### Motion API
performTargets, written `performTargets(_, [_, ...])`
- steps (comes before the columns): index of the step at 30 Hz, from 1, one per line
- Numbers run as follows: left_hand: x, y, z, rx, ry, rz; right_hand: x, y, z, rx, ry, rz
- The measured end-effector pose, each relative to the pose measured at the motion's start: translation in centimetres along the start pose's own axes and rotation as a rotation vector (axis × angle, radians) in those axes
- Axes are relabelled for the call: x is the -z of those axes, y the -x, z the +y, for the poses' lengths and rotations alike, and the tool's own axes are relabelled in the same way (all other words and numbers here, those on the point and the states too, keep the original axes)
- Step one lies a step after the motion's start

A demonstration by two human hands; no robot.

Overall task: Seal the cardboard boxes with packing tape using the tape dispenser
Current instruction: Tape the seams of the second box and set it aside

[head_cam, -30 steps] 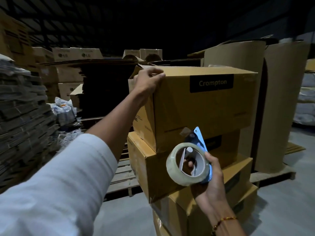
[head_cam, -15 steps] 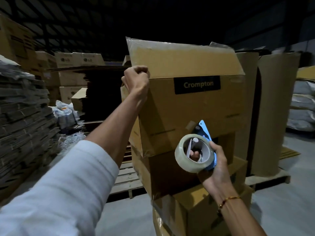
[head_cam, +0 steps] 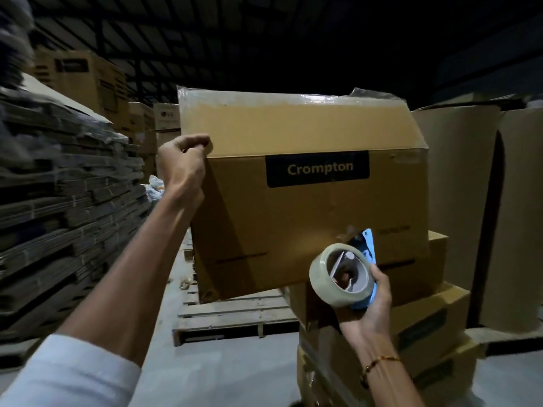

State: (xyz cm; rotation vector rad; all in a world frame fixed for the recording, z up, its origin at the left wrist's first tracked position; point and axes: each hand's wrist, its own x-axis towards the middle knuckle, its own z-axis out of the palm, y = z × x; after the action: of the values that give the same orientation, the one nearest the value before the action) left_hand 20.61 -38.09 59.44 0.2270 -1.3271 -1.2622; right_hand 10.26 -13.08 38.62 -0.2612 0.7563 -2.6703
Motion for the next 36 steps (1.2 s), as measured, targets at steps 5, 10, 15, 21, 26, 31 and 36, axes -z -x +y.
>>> performTargets(5, [6.2, -0.4, 1.6, -0.075, 0.001, 0.069, -2.6, 0.7, 4.3, -0.032, 0.091, -0.026])
performTargets(10, [13.3, -0.2, 4.2, -0.122, -0.019, 0.204, -5.2, 1.1, 9.8, -0.076, 0.149, -0.092])
performTargets(15, [20.1, 1.3, 4.6, -0.091, -0.071, 0.333, -7.2, 2.1, 15.1, -0.180, 0.132, -0.171])
performTargets(21, [26.1, 4.6, 1.2, -0.076, -0.159, 0.486, -5.1, 3.4, 22.4, -0.333, 0.167, -0.171])
performTargets(26, [28.6, 8.5, -4.8, -0.017, -0.257, 0.509, 0.7, 3.7, 27.6, -0.406, 0.185, -0.118])
performTargets(31, [31.2, 12.1, -12.8, 0.136, -0.330, 0.544, 7.4, 3.9, 31.4, -0.458, 0.259, -0.019])
performTargets(36, [32.5, 15.6, -20.7, 0.323, -0.379, 0.543, 14.4, 3.6, 35.1, -0.533, 0.357, 0.076])
